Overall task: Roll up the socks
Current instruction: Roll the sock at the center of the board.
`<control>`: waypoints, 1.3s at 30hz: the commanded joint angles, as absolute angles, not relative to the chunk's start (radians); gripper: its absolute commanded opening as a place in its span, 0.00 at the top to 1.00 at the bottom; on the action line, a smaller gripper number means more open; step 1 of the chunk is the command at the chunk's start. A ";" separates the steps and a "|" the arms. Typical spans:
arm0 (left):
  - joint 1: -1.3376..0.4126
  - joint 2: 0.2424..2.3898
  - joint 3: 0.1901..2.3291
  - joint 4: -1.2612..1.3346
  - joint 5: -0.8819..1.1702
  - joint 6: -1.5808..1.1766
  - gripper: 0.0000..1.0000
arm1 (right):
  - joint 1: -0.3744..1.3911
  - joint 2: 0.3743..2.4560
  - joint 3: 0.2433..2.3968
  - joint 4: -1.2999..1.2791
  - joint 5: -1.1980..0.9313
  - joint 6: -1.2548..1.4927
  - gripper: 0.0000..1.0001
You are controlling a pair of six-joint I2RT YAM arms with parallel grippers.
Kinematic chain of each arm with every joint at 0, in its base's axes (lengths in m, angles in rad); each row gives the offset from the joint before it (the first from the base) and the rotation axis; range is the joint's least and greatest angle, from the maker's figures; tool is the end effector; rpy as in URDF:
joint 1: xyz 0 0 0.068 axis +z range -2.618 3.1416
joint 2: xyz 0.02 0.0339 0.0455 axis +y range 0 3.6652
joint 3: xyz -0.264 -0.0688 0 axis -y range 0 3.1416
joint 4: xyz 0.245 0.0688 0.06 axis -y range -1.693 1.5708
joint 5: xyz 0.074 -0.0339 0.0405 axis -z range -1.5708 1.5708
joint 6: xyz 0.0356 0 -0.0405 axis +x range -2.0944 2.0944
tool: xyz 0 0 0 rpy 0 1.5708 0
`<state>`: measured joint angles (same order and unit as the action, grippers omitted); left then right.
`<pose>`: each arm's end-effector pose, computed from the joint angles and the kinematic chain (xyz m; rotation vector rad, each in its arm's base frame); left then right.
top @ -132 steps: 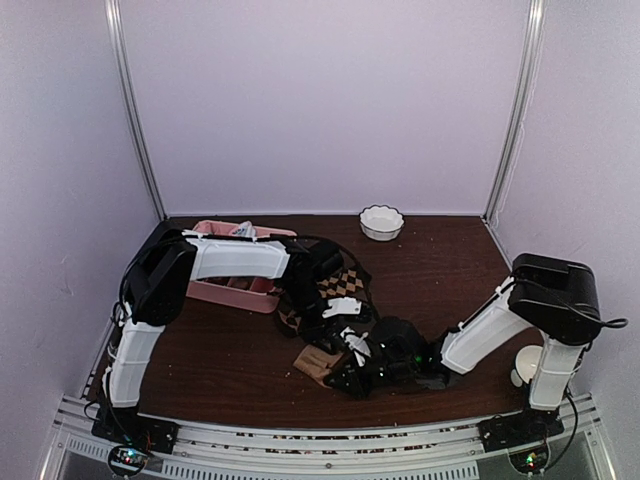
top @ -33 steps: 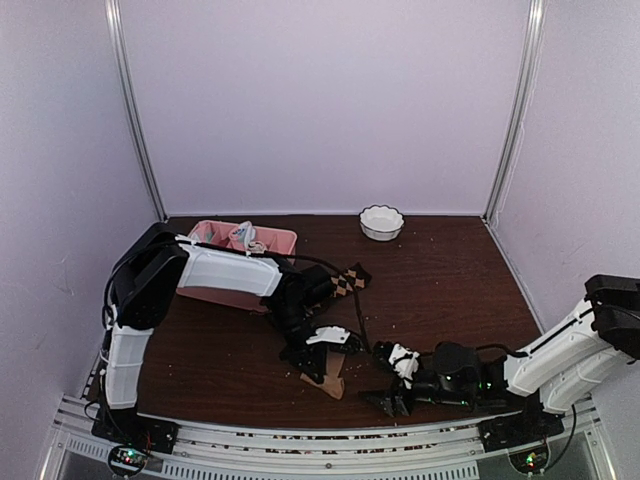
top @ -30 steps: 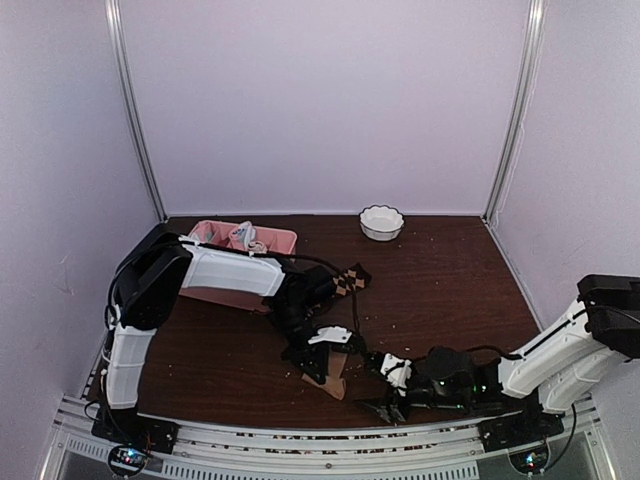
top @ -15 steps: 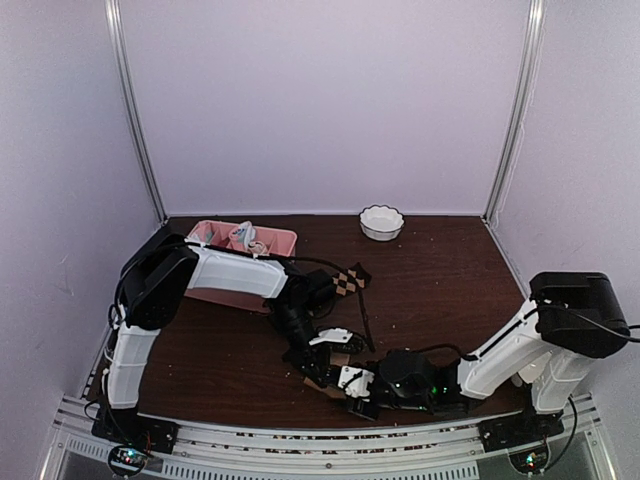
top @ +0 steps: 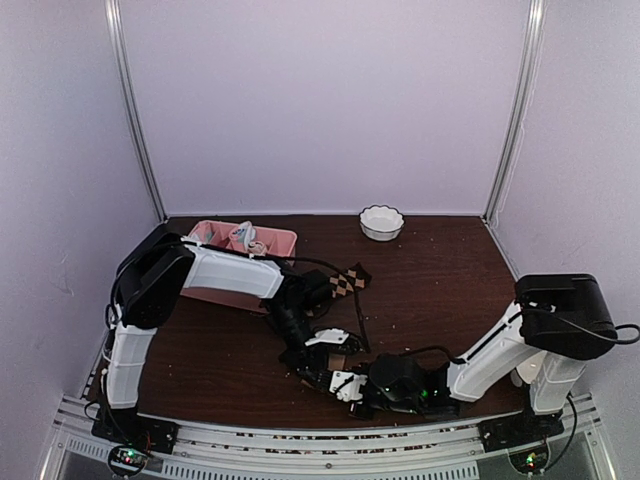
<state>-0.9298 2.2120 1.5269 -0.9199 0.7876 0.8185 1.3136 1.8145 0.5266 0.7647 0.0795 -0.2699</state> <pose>0.2203 -0.3375 0.1174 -2.1608 -1.8340 1.1731 0.0802 0.2938 0.0965 -1.4875 1.5378 0.5421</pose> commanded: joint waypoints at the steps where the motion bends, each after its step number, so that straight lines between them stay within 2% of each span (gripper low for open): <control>1: -0.910 2.143 1.445 -0.854 0.664 0.821 0.04 | 1.308 1.874 0.518 0.637 0.091 -0.227 0.99; 10: -0.881 1.875 1.238 -0.602 0.484 0.759 0.02 | 1.258 1.888 0.563 0.475 -0.044 -0.075 1.00; 15: -0.881 1.828 1.206 -0.517 0.342 0.673 0.02 | 1.193 1.900 0.625 0.378 -0.202 0.029 1.00; 24: -0.855 1.841 1.357 -0.664 -0.001 0.507 0.02 | 1.113 1.971 0.663 0.317 -0.367 0.155 1.00; 25: -0.834 1.860 1.372 -0.709 0.044 0.500 0.02 | 1.107 1.974 0.661 0.319 -0.376 0.164 1.00; 27: -0.771 1.857 1.406 -0.840 0.310 0.589 0.02 | 1.099 1.973 0.653 0.326 -0.386 0.182 1.00; 28: -0.756 1.830 1.400 -0.869 0.366 0.619 0.02 | 1.098 1.971 0.650 0.328 -0.387 0.191 1.00; 33: -0.768 1.643 1.262 -0.634 0.090 0.536 0.02 | 1.093 1.953 0.625 0.340 -0.384 0.215 1.00; 35: -0.748 1.628 1.191 -0.481 -0.183 0.323 0.02 | 1.093 1.945 0.619 0.344 -0.383 0.220 1.00; 36: -0.721 1.658 1.215 -0.512 -0.185 0.303 0.05 | 1.090 1.942 0.619 0.348 -0.384 0.222 1.00; 37: -0.688 1.707 1.281 -0.612 -0.070 0.313 0.14 | 1.089 1.940 0.619 0.347 -0.385 0.226 1.00; 39: -0.649 1.735 1.305 -0.704 0.105 0.340 0.15 | 1.084 1.933 0.622 0.351 -0.392 0.239 1.00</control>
<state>-0.7357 1.6585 1.2533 -0.6662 0.0151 0.4236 1.0920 1.8877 0.6849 0.6125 -0.3889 0.1986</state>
